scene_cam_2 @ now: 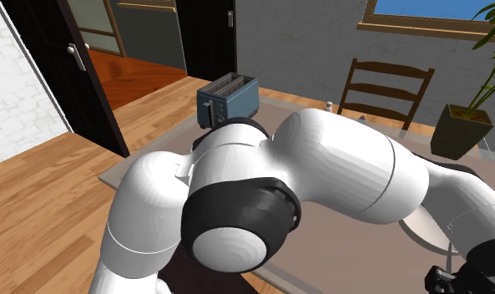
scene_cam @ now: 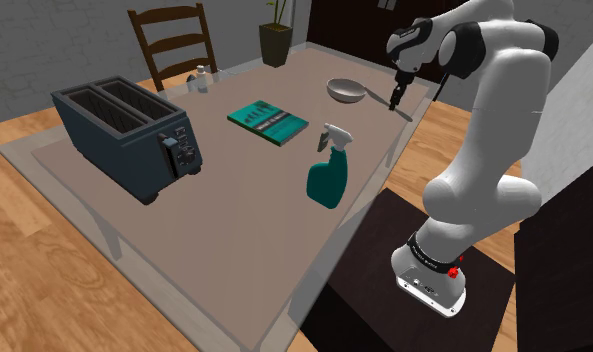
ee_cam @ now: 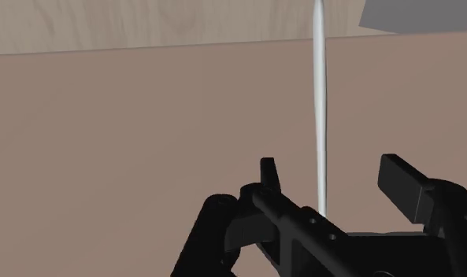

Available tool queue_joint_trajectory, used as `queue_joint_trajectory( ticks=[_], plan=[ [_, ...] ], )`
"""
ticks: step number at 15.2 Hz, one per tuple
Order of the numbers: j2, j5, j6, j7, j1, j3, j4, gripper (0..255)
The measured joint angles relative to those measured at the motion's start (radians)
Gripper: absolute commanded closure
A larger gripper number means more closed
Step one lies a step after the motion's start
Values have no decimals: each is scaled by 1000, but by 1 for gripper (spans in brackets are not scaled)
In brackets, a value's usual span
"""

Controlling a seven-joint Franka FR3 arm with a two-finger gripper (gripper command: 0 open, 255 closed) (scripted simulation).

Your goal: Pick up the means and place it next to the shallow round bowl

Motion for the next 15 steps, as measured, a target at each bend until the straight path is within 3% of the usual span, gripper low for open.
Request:
queue_joint_trajectory(
  ticks=[5, 9, 15],
  plan=[
    [-7, -2, -10, 1, 2, -1, 2, 0],
    [-24, -7, -99, 6, 2, -3, 75, 0],
    [-31, -8, -112, 5, 2, -4, 80, 0]
  ],
)
